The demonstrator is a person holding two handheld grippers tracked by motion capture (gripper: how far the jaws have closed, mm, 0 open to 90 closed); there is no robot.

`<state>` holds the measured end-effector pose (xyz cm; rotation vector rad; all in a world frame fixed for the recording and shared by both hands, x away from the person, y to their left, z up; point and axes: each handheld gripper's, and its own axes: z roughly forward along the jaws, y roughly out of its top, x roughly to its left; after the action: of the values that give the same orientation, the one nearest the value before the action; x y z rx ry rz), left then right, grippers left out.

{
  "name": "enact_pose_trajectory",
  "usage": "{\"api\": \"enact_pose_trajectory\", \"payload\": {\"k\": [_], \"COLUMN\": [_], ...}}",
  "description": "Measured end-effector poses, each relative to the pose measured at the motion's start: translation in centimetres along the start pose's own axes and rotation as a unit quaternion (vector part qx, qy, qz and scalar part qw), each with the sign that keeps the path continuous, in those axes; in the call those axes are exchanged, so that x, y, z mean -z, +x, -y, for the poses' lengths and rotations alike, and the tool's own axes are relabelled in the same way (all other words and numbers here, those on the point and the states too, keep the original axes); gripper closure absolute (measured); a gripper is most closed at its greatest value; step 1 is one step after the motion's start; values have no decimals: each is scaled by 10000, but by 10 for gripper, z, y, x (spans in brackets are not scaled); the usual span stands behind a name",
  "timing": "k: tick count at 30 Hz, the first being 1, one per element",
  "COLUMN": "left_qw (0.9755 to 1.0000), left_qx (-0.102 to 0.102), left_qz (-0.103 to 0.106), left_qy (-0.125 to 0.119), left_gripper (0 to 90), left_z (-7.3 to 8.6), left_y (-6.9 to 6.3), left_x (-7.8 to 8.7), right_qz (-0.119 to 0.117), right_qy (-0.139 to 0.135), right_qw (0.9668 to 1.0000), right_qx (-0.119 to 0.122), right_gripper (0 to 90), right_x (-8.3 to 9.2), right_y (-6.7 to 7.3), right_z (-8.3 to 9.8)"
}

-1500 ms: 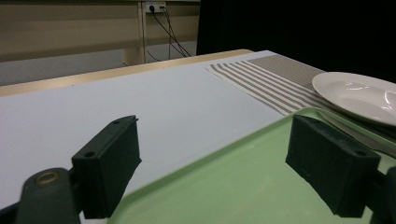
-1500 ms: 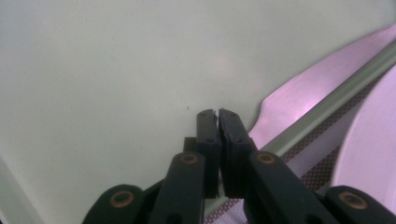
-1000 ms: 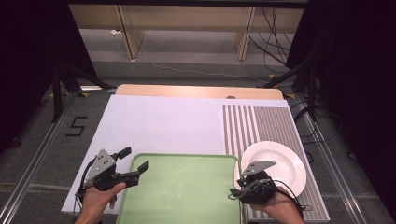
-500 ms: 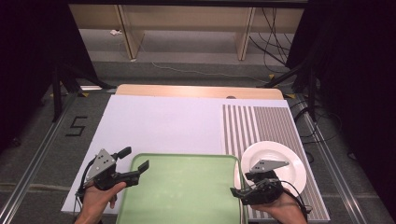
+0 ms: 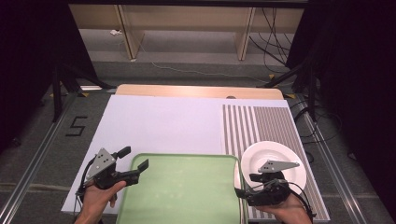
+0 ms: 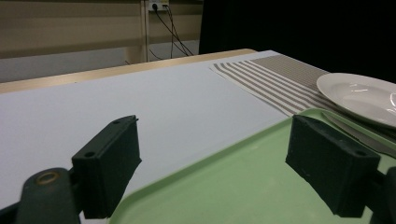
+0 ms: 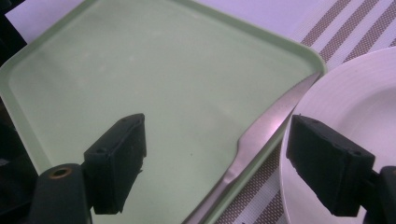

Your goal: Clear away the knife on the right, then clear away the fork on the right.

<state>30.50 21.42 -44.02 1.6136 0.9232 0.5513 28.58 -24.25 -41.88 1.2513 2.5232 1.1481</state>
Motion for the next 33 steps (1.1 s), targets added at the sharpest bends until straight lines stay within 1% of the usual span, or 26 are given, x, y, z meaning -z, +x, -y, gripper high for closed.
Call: {"api": "enact_pose_trajectory", "payload": {"k": [1, 2, 3, 5, 6, 7, 11, 13, 14, 15, 17, 18, 19, 20, 22, 24, 25, 27, 28, 29, 30, 31, 32, 33], "left_qw": [10000, 10000, 10000, 10000, 10000, 10000, 10000, 10000, 10000, 10000, 10000, 10000, 10000, 10000, 10000, 10000, 10000, 10000, 10000, 10000, 10000, 10000, 10000, 10000], "left_qx": [-1, -9, -7, 6, 23, 29, -9, 13, 9, 5, 7, 5, 6, 17, 17, 3, -2, -10, -2, 1, 10, 1, -34, -80], "left_qz": [-16, -12, -13, -18, -25, -32, -31, -24, -34, -36, -35, -37, -43, -39, -40, -44, -31, -27, -29, -30, -32, -25, -4, 13], "left_qy": [28, 31, 32, 22, 24, 18, 24, 17, 21, 27, 11, 5, 21, 27, 28, 14, -2, 37, 34, 41, 43, 27, 17, 10], "left_gripper": [165, 165, 165, 165, 165, 165, 165, 165, 165, 165, 165, 165, 165, 165, 165, 165, 165, 165, 165, 165, 165, 165, 165, 165], "left_z": [0, 0, 0, 0, 0, 0, 0, 0, 0, 1, 0, 0, 0, 1, 1, 0, 0, 1, 1, 1, 1, 1, 0, -1], "left_y": [-1, -1, -1, 0, 0, 0, -1, -1, 0, 0, 0, 0, 0, 0, 0, 0, 0, 0, 0, 0, 0, 0, -1, -2], "left_x": [0, 0, 0, 1, 1, 2, 3, 3, 3, 3, 3, 3, 3, 2, 2, 2, 1, 2, 2, 3, 3, 3, 2, 2], "right_qz": [-53, -54, -58, -198, -196, -208, -209, -195, -172, -165, -73, -147, -133, -92, -83, 36, 27, 89, 36, 108, 176, 176, 231, 232], "right_qy": [-23, -46, -58, -107, -64, -138, -129, -146, -105, -109, -138, -71, -117, -124, -130, -96, -91, -124, -142, -164, -102, -102, -74, -109], "right_qw": [10000, 10000, 9999, 9997, 9997, 9996, 9996, 9997, 9997, 9997, 9998, 9998, 9997, 9997, 9997, 9997, 9997, 9996, 9996, 9994, 9993, 9993, 9991, 9991], "right_qx": [-26, -13, -78, -102, -115, -111, -131, -97, -164, -153, -156, -130, -166, -175, -186, -207, -241, -249, -247, -270, -321, -321, -346, -335], "right_gripper": [206, 205, 202, 200, 200, 200, 200, 200, 200, 200, 201, 200, 201, 200, 201, 201, 201, 201, 201, 202, 203, 203, 203, 203], "right_x": [0, 2, 2, 4, 5, 5, 7, 7, 8, 9, 10, 11, 11, 12, 13, 15, 16, 19, 20, 21, 25, 25, 27, 28], "right_y": [-1, -1, -1, -2, -3, -3, -4, -4, -4, -4, -5, -7, -7, -8, -10, -11, -12, -14, -16, -17, -19, -19, -20, -21], "right_z": [1, 1, 1, 2, 2, 2, 3, 4, 5, 5, 6, 6, 7, 7, 9, 11, 12, 13, 14, 15, 17, 17, 18, 19]}}
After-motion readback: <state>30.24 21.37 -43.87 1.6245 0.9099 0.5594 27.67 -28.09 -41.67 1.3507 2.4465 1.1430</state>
